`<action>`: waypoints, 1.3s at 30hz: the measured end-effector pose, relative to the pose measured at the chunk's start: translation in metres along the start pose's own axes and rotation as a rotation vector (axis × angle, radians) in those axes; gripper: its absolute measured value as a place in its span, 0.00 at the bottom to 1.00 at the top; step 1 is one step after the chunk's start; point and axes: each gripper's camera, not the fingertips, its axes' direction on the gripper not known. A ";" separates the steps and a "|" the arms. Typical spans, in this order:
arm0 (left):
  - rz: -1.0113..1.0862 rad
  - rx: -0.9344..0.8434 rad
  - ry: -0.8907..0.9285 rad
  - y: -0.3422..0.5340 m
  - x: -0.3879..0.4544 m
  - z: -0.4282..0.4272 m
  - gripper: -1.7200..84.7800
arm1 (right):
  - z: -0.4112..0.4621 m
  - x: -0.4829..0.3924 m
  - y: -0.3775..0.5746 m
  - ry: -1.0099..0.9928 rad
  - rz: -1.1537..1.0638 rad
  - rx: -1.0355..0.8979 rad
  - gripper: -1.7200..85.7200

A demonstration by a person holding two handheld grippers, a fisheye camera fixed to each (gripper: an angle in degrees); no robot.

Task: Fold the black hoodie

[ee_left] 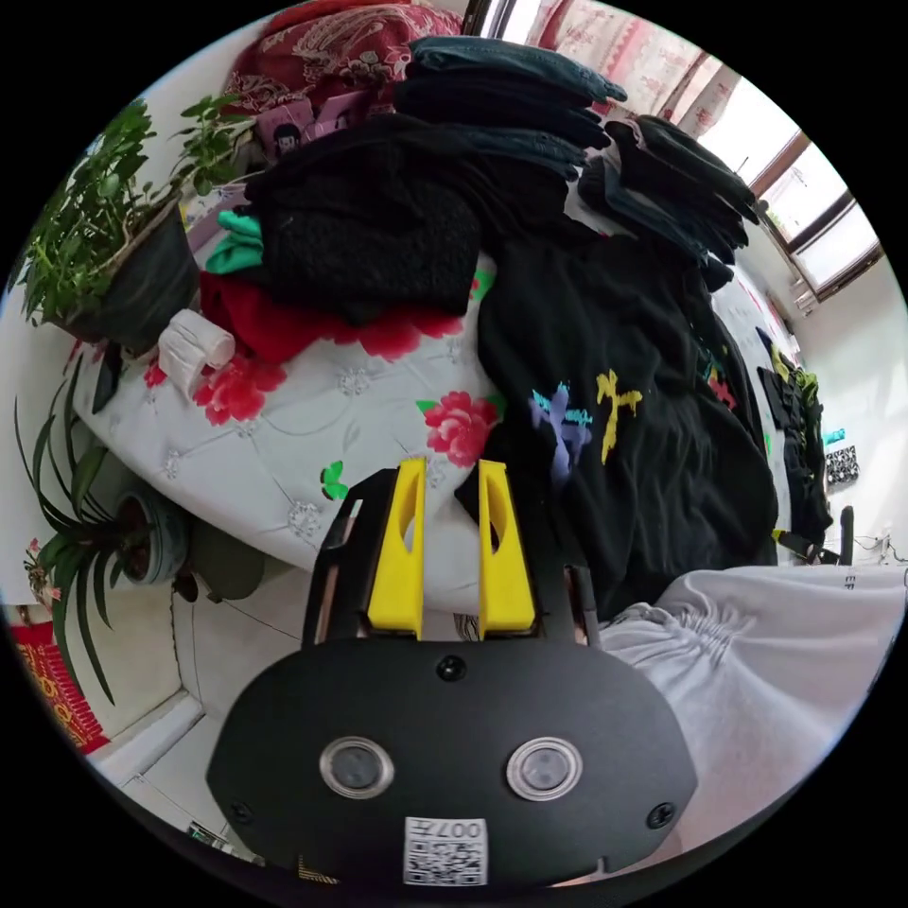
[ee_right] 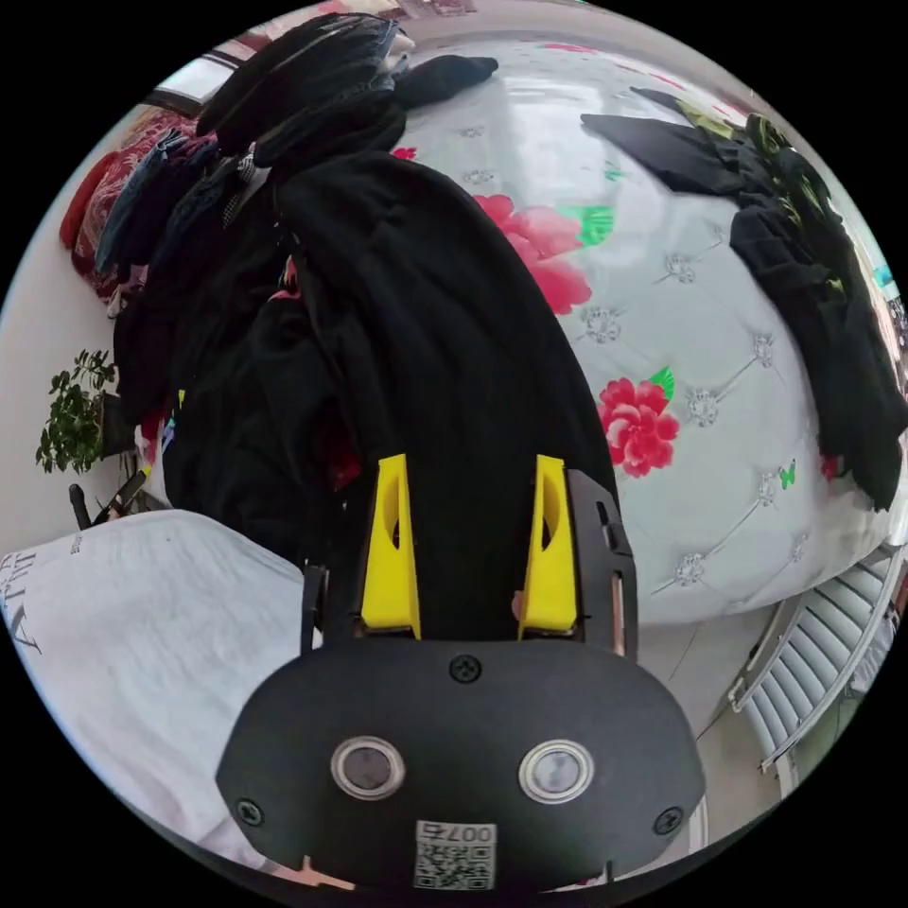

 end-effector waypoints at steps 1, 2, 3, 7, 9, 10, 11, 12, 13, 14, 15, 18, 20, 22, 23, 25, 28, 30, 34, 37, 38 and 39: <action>0.007 -0.015 0.014 0.004 0.001 0.003 0.13 | 0.009 -0.002 0.018 0.038 -0.022 -0.033 0.16; 0.017 -0.046 0.034 0.010 0.002 0.009 0.14 | 0.022 -0.007 0.029 0.096 -0.060 -0.086 0.15; 0.014 -0.079 0.049 0.014 0.002 0.014 0.14 | 0.030 -0.009 0.032 0.129 -0.078 -0.113 0.15; 0.015 -0.138 0.089 0.020 0.005 0.031 0.15 | 0.024 -0.012 0.029 0.225 -0.154 -0.085 0.09; 0.052 -0.189 0.057 0.021 0.014 0.044 0.13 | -0.012 0.001 0.024 0.377 -0.133 0.040 0.09; 0.063 -0.182 0.037 0.021 0.016 0.043 0.12 | -0.049 0.016 0.022 0.478 -0.089 0.168 0.09; 0.098 -0.181 0.020 0.021 0.022 0.041 0.11 | -0.091 0.037 0.022 0.508 -0.005 0.289 0.09; 0.117 -0.176 0.043 0.021 0.026 0.037 0.11 | -0.113 0.049 0.022 0.491 0.043 0.348 0.10; 0.123 -0.165 0.055 0.021 0.028 0.034 0.11 | -0.151 0.075 0.025 0.447 0.171 0.447 0.10; 0.135 -0.138 0.070 0.023 0.030 0.027 0.11 | -0.177 0.100 0.027 0.393 0.287 0.490 0.11; 0.138 -0.111 0.069 0.027 0.031 0.019 0.11 | -0.185 0.108 0.028 0.366 0.319 0.495 0.11; 0.113 -0.052 0.053 0.037 0.021 0.001 0.11 | -0.193 0.106 0.047 0.298 0.259 0.552 0.11; 0.094 -0.029 0.035 0.043 0.010 -0.007 0.12 | -0.162 0.075 0.071 0.146 0.063 0.510 0.12; 0.072 -0.010 0.008 0.045 -0.003 -0.015 0.12 | -0.123 0.049 0.096 -0.003 -0.052 0.430 0.13; 0.065 0.003 0.001 0.045 -0.011 -0.019 0.12 | -0.095 0.034 0.113 -0.115 -0.116 0.354 0.13; 0.071 0.004 0.004 0.041 -0.019 -0.023 0.13 | -0.057 0.014 0.140 -0.245 -0.176 0.233 0.13; 0.156 0.003 -0.002 0.029 -0.020 -0.026 0.14 | -0.020 -0.010 0.179 -0.298 -0.229 0.104 0.14; 0.253 -0.020 -0.031 0.017 -0.014 -0.017 0.15 | -0.009 -0.019 0.193 -0.286 -0.241 0.066 0.13; 0.314 -0.126 -0.029 -0.001 -0.009 0.013 0.10 | 0.020 -0.040 0.201 -0.338 -0.249 -0.043 0.10; 0.329 -0.115 0.045 -0.009 -0.012 0.009 0.03 | 0.021 -0.052 0.203 -0.225 -0.231 -0.073 0.05; 0.324 -0.142 0.076 -0.013 -0.018 0.001 0.02 | 0.004 -0.049 0.208 -0.243 -0.232 -0.032 0.04; 0.301 -0.121 0.158 -0.014 -0.032 -0.017 0.02 | -0.008 -0.045 0.212 -0.260 -0.232 0.005 0.04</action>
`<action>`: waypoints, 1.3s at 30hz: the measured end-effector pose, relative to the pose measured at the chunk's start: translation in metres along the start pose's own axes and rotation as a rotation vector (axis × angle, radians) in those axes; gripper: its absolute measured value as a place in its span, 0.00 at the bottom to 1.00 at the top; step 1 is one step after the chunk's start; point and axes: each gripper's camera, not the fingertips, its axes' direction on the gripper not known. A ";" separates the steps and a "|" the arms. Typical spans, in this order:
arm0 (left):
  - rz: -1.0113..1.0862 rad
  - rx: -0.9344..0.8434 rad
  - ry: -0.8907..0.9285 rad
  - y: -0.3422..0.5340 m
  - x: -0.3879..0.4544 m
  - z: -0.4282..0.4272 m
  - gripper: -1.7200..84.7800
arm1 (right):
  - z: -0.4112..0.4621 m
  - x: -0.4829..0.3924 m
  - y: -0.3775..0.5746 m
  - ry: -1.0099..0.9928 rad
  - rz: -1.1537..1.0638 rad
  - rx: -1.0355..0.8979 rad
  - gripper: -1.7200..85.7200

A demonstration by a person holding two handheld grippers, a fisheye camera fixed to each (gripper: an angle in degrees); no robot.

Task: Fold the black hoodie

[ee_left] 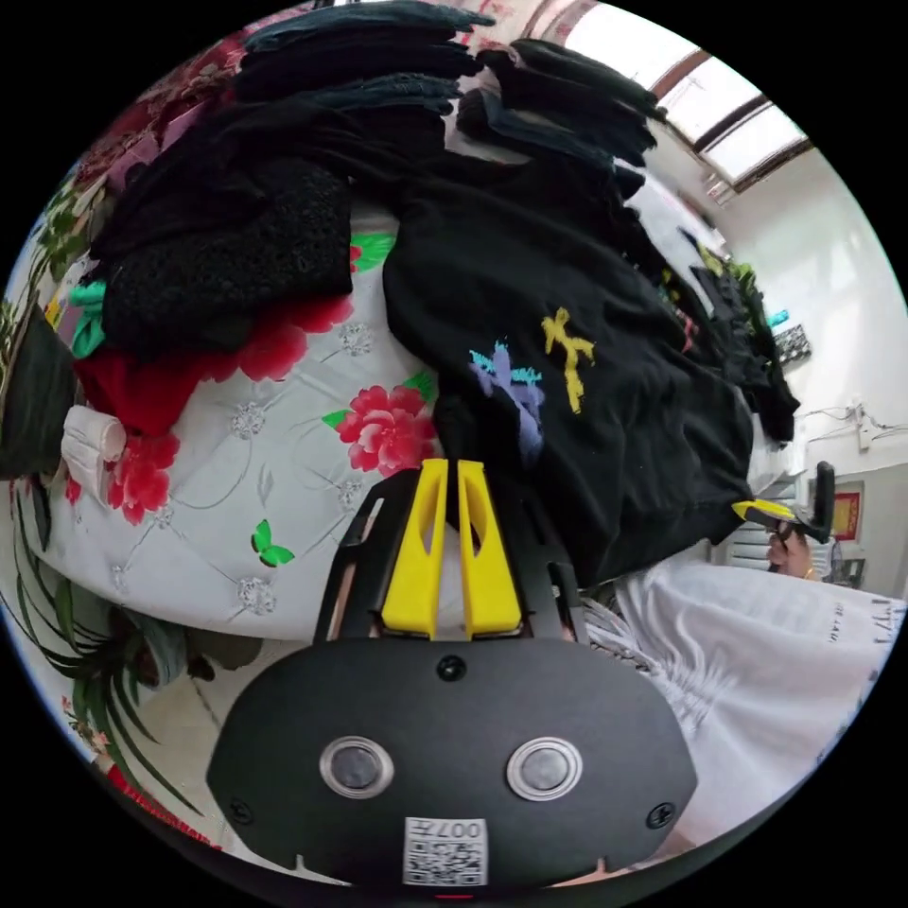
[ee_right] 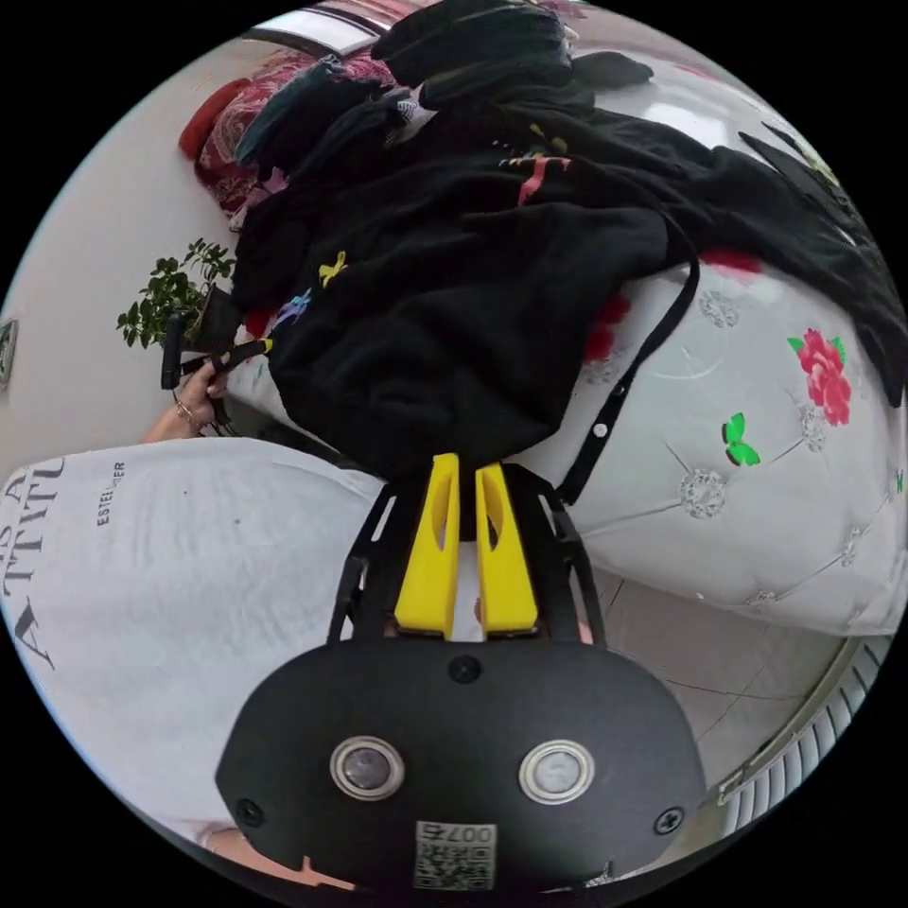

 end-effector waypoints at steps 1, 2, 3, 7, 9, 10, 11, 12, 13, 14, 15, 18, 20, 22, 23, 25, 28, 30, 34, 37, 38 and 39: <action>-0.016 0.037 0.055 0.005 -0.007 -0.014 0.02 | -0.034 0.001 0.014 -0.032 0.003 0.100 0.03; -0.096 0.113 0.192 0.021 -0.028 -0.044 0.01 | -0.072 0.003 0.032 -0.063 0.022 0.215 0.03; -0.181 0.196 0.336 0.042 -0.050 -0.075 0.01 | -0.091 0.005 0.041 -0.075 0.035 0.267 0.03; -0.205 0.323 0.458 0.084 -0.086 -0.132 0.01 | -0.170 0.015 0.081 -0.169 0.121 0.495 0.03; -0.199 0.345 0.476 0.073 -0.096 -0.134 0.01 | -0.176 0.021 0.072 -0.196 0.163 0.551 0.03; -0.199 0.347 0.474 0.066 -0.097 -0.130 0.01 | -0.174 0.025 0.061 -0.164 0.181 0.571 0.04; -0.203 0.341 0.462 0.052 -0.099 -0.117 0.01 | -0.165 0.028 0.047 -0.102 0.208 0.553 0.04; -0.207 0.303 0.437 0.037 -0.098 -0.099 0.02 | -0.158 0.030 0.039 -0.076 0.233 0.522 0.05; -0.218 0.269 0.431 0.031 -0.098 -0.089 0.02 | -0.145 0.033 0.027 -0.039 0.248 0.442 0.05; -0.232 0.209 0.455 0.021 -0.097 -0.073 0.02 | -0.135 0.033 0.023 -0.015 0.234 0.375 0.06; -0.223 0.195 0.468 0.020 -0.095 -0.066 0.02 | -0.132 0.032 0.024 -0.002 0.229 0.359 0.07; -0.194 0.229 0.403 0.034 -0.093 -0.069 0.04 | -0.121 0.033 0.049 0.010 0.229 0.345 0.08; -0.206 0.226 0.350 0.045 -0.099 -0.071 0.09 | -0.107 0.046 0.063 -0.010 0.253 0.316 0.10; -0.229 0.209 0.322 0.052 -0.106 -0.073 0.13 | -0.102 0.057 0.065 -0.041 0.269 0.315 0.11; -0.242 0.207 0.316 0.054 -0.111 -0.076 0.14 | -0.101 0.061 0.062 -0.046 0.264 0.329 0.11; -0.249 0.214 0.301 0.053 -0.115 -0.082 0.16 | -0.099 0.062 0.051 -0.041 0.234 0.327 0.11; -0.226 0.224 0.270 0.045 -0.111 -0.087 0.15 | -0.092 0.058 0.024 -0.028 0.153 0.261 0.09; -0.221 0.168 0.281 0.032 -0.105 -0.072 0.10 | -0.087 0.061 0.010 -0.018 0.138 0.209 0.07; -0.282 0.100 0.445 0.027 -0.107 -0.060 0.07 | -0.114 0.075 0.020 -0.109 0.112 0.183 0.03; -0.211 0.204 0.576 0.042 -0.109 -0.102 0.06 | -0.162 0.089 0.060 -0.285 0.088 0.265 0.02; -0.195 0.228 0.591 0.049 -0.111 -0.118 0.06 | -0.176 0.102 0.073 -0.354 0.115 0.281 0.02; -0.209 0.260 0.621 0.054 -0.116 -0.129 0.06 | -0.181 0.110 0.078 -0.383 0.142 0.286 0.02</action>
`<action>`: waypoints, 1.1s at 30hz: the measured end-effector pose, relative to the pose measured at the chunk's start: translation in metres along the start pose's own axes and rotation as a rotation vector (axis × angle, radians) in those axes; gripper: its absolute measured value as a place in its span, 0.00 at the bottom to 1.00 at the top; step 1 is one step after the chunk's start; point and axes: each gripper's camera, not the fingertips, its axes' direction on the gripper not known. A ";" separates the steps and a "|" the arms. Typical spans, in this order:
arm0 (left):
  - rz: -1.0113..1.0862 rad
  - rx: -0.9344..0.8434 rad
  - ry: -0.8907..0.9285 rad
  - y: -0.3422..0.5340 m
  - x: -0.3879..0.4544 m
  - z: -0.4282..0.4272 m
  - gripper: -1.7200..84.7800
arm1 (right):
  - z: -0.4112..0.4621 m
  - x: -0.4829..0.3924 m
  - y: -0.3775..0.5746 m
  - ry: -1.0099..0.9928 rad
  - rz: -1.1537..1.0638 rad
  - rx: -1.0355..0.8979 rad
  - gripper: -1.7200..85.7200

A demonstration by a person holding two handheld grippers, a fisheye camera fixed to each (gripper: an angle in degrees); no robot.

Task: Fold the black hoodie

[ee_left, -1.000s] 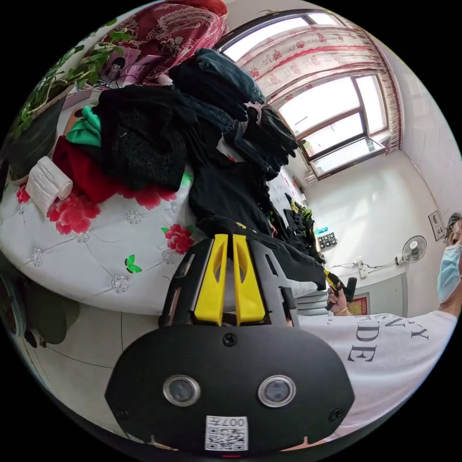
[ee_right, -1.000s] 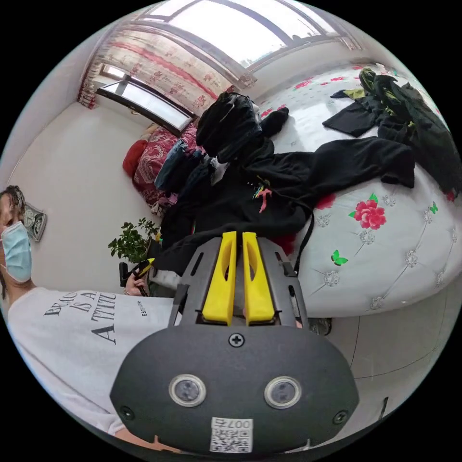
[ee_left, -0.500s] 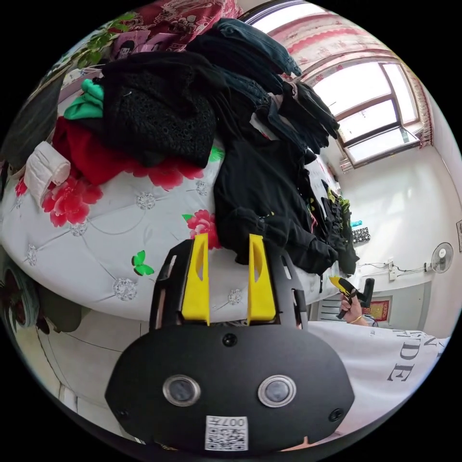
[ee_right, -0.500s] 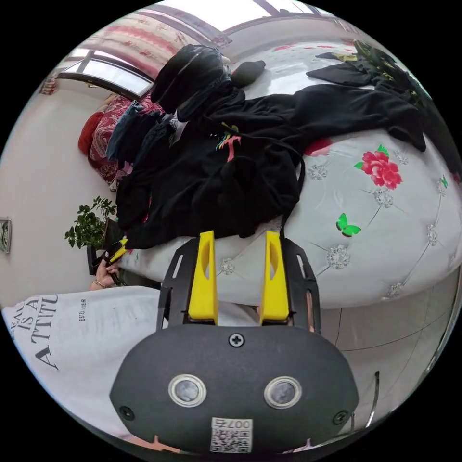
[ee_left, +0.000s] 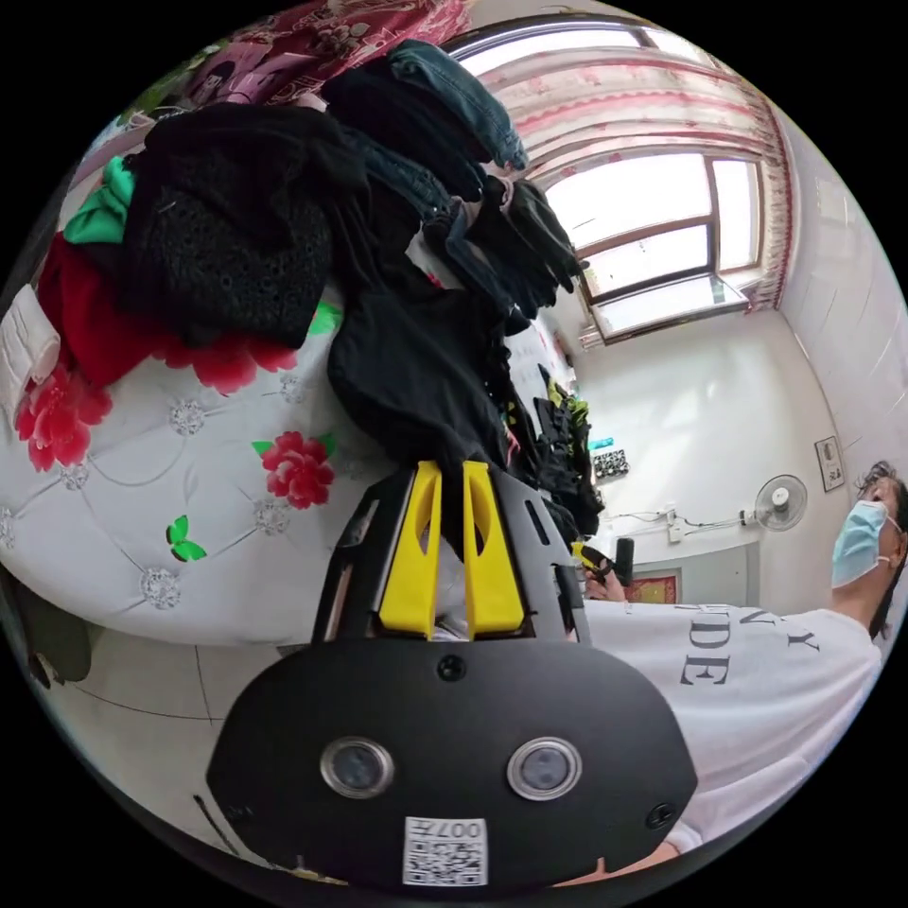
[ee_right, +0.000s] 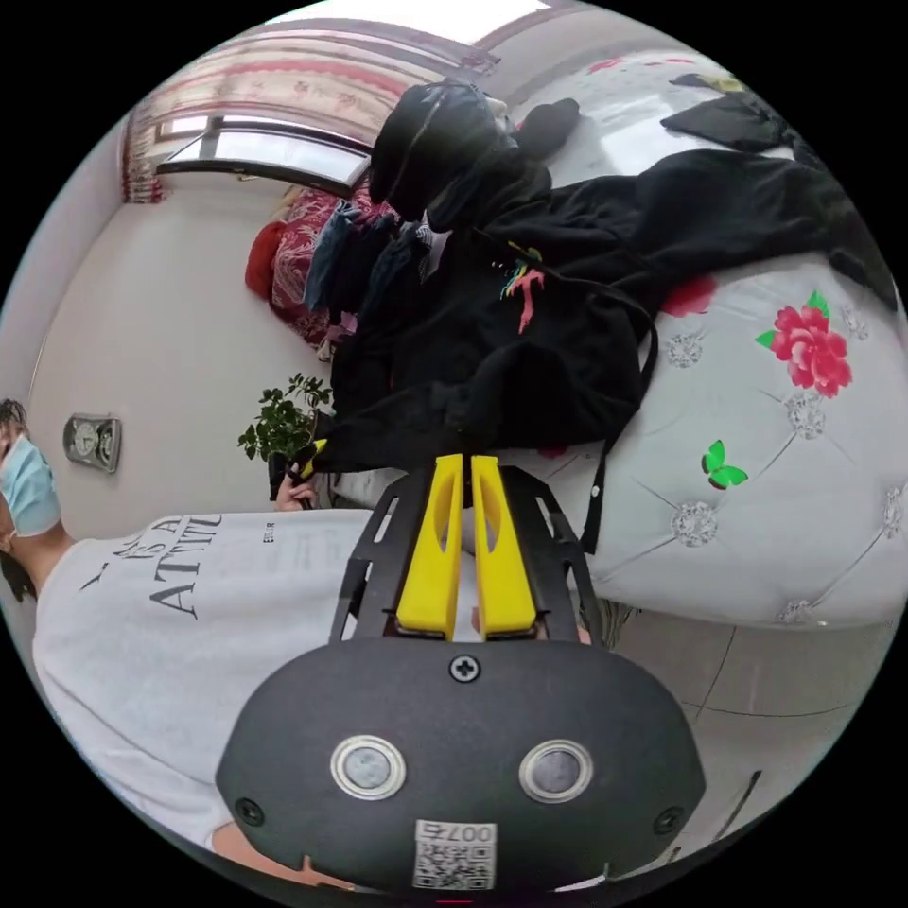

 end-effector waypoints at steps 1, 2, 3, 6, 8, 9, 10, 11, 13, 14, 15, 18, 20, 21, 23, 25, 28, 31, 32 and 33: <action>-0.011 0.018 0.024 -0.001 -0.001 -0.005 0.06 | -0.015 0.015 -0.002 -0.051 0.068 0.020 0.02; -0.037 0.061 0.081 -0.007 -0.006 -0.009 0.05 | -0.027 0.030 -0.010 -0.107 0.117 0.046 0.02; -0.063 0.096 0.122 -0.019 -0.010 -0.007 0.05 | -0.032 0.036 -0.018 -0.134 0.139 0.064 0.02; -0.063 0.126 0.192 -0.083 0.008 0.016 0.05 | -0.063 0.033 -0.085 -0.215 0.162 0.165 0.02; 0.031 0.155 0.231 -0.134 0.053 0.017 0.05 | -0.114 -0.029 -0.155 -0.236 0.034 0.294 0.02; 0.126 0.194 0.248 -0.164 0.095 0.004 0.05 | -0.131 -0.053 -0.167 -0.242 -0.026 0.343 0.02; 0.177 0.222 0.261 -0.176 0.118 -0.006 0.05 | -0.170 -0.108 -0.183 -0.244 -0.168 0.448 0.02; 0.285 0.283 0.292 -0.191 0.162 -0.030 0.05 | -0.208 -0.163 -0.182 -0.227 -0.321 0.562 0.02; 0.436 0.361 0.329 -0.195 0.219 -0.070 0.05 | -0.252 -0.233 -0.161 -0.188 -0.529 0.696 0.02; 0.534 0.399 0.360 -0.187 0.247 -0.094 0.05 | -0.271 -0.266 -0.139 -0.165 -0.651 0.754 0.02; 0.624 0.426 0.369 -0.173 0.268 -0.114 0.05 | -0.277 -0.278 -0.127 -0.152 -0.708 0.772 0.02; 0.777 0.475 0.332 -0.124 0.281 -0.139 0.06 | -0.279 -0.297 -0.071 -0.078 -0.873 0.772 0.02; 0.791 0.440 0.297 -0.099 0.267 -0.132 0.06 | -0.255 -0.269 -0.043 -0.051 -0.811 0.678 0.02; 0.765 0.394 0.266 -0.084 0.250 -0.119 0.06 | -0.245 -0.258 -0.037 -0.035 -0.774 0.648 0.02; 0.672 0.291 0.200 -0.066 0.212 -0.086 0.06 | -0.191 -0.201 -0.017 0.077 -0.573 0.500 0.02; 0.490 0.156 0.105 -0.047 0.158 -0.039 0.06 | -0.135 -0.150 -0.005 0.189 -0.368 0.342 0.02; 0.203 -0.079 -0.129 0.003 0.063 0.042 0.06 | -0.041 -0.073 0.018 0.258 -0.102 0.077 0.02; -0.054 -0.217 -0.202 0.058 -0.011 0.084 0.06 | 0.029 -0.026 0.045 0.348 0.078 -0.157 0.02; -0.112 -0.240 -0.232 0.076 -0.027 0.088 0.06 | 0.050 -0.018 0.056 0.393 0.096 -0.250 0.02; -0.124 -0.258 -0.247 0.091 -0.035 0.088 0.06 | 0.058 -0.016 0.061 0.412 0.096 -0.290 0.02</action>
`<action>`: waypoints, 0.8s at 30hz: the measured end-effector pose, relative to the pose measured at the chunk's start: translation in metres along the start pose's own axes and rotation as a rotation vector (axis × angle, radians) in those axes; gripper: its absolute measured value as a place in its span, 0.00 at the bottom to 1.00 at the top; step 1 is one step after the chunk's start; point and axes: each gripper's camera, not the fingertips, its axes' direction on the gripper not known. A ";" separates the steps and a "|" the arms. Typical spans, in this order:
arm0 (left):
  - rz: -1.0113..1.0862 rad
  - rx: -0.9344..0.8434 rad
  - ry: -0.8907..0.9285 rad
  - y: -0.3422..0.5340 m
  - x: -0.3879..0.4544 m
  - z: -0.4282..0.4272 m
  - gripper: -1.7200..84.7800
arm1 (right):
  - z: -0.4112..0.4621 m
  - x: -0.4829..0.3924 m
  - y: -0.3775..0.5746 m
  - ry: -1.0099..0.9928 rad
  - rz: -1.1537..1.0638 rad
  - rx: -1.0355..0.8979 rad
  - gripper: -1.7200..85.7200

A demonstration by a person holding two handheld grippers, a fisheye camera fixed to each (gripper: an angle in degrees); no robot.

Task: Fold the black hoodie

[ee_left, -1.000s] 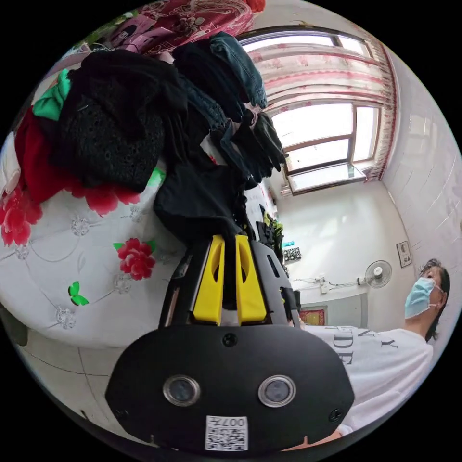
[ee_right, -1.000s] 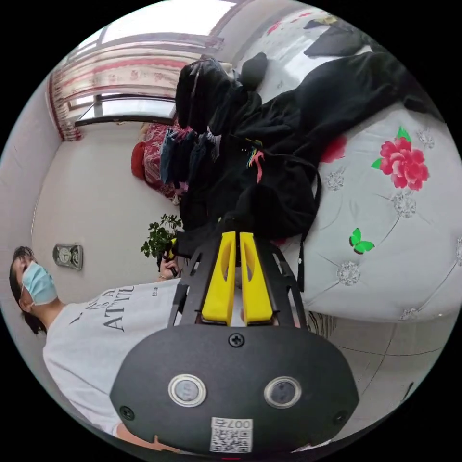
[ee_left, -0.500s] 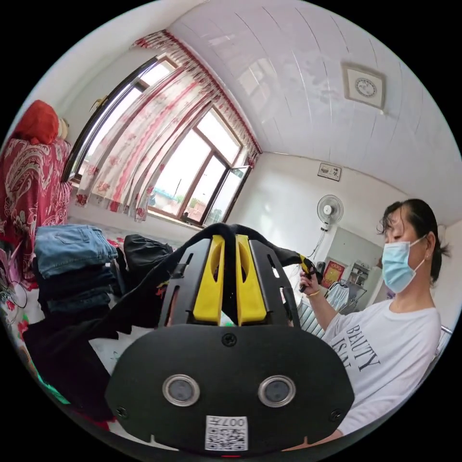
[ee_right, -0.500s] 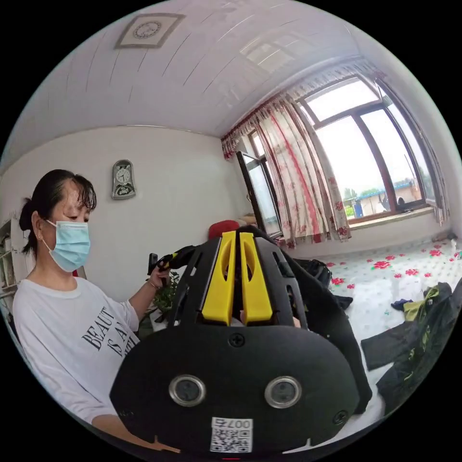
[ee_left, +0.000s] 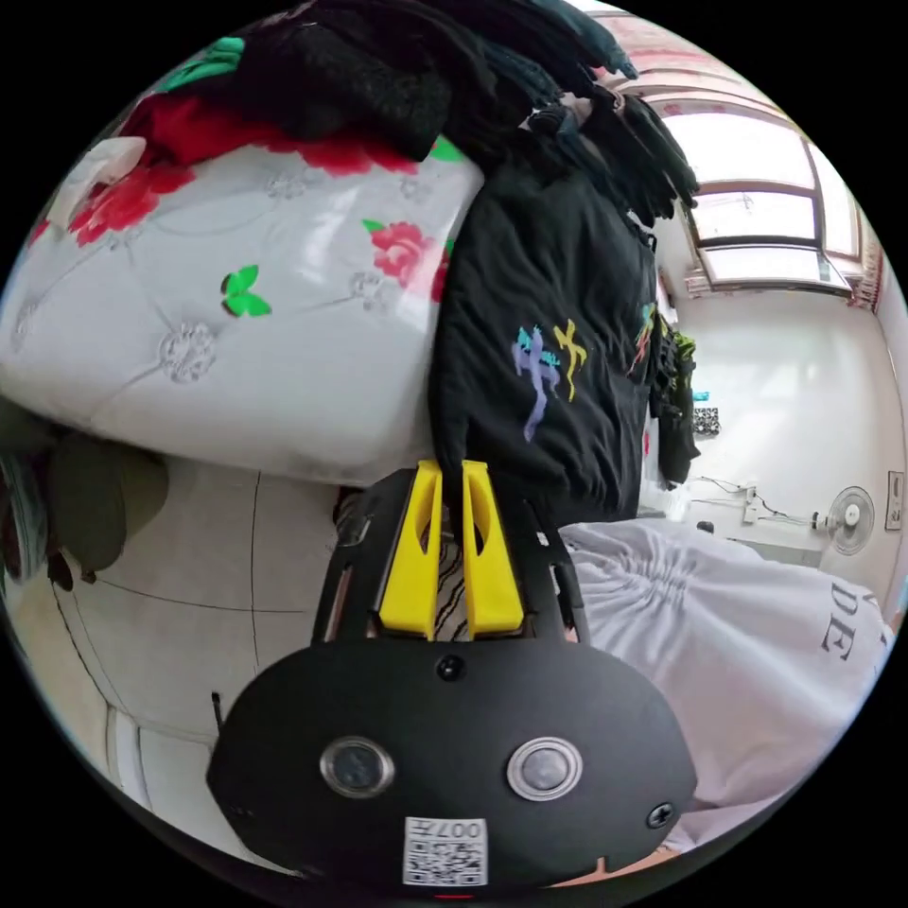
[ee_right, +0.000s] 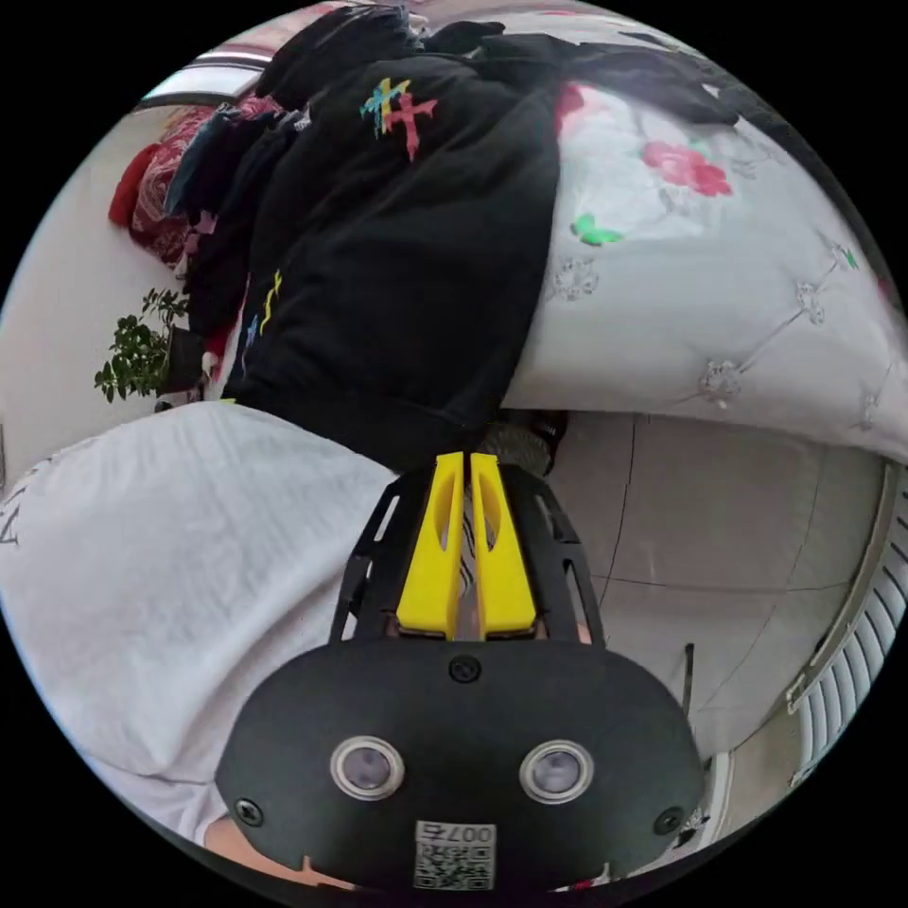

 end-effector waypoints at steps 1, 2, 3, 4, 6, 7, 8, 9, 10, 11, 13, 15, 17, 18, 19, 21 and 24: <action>0.001 -0.007 -0.012 0.006 -0.003 0.002 0.06 | 0.015 -0.001 0.004 0.021 0.002 -0.054 0.02; -0.013 -0.022 -0.023 0.014 -0.010 0.006 0.06 | 0.021 0.000 0.006 0.004 0.009 -0.072 0.02; -0.034 -0.016 -0.011 0.019 -0.015 0.007 0.07 | 0.021 0.001 0.006 -0.013 0.014 -0.068 0.02; -0.041 -0.006 -0.005 0.021 -0.016 0.006 0.08 | 0.015 0.003 0.002 -0.044 0.030 -0.042 0.02; -0.076 0.016 -0.006 0.019 -0.018 0.005 0.09 | -0.009 0.009 -0.007 -0.043 0.058 0.063 0.03; -0.082 0.021 -0.017 0.018 -0.018 0.004 0.09 | -0.032 0.014 -0.016 -0.051 0.066 0.159 0.04; -0.092 0.038 -0.048 0.015 -0.016 0.000 0.08 | -0.055 0.020 -0.026 -0.051 0.080 0.256 0.05; -0.101 0.052 -0.076 0.012 -0.015 -0.004 0.08 | -0.067 0.024 -0.032 -0.042 0.093 0.303 0.06; -0.108 0.059 -0.090 0.011 -0.014 -0.006 0.08 | -0.086 0.032 -0.044 -0.013 0.129 0.381 0.07; -0.129 0.073 -0.122 0.009 -0.013 -0.012 0.08 | -0.102 0.040 -0.059 0.007 0.160 0.444 0.08; -0.170 0.102 -0.163 0.007 -0.014 -0.021 0.07 | -0.120 0.052 -0.087 0.024 0.193 0.504 0.09; -0.222 0.161 -0.157 0.007 -0.013 -0.032 0.06 | -0.132 0.062 -0.120 0.045 0.212 0.532 0.10; -0.254 0.209 -0.135 0.007 -0.009 -0.039 0.06 | -0.140 0.075 -0.167 0.105 0.252 0.531 0.11; -0.270 0.236 -0.129 0.006 -0.005 -0.043 0.06 | -0.141 0.078 -0.179 0.125 0.263 0.526 0.12; -0.276 0.246 -0.132 0.005 -0.002 -0.044 0.05 | -0.142 0.082 -0.203 0.165 0.279 0.516 0.12; -0.287 0.268 -0.164 -0.001 0.012 -0.046 0.05 | -0.140 0.089 -0.239 0.205 0.288 0.493 0.13; -0.290 0.293 -0.188 -0.011 0.032 -0.047 0.06 | -0.134 0.104 -0.290 0.208 0.314 0.462 0.13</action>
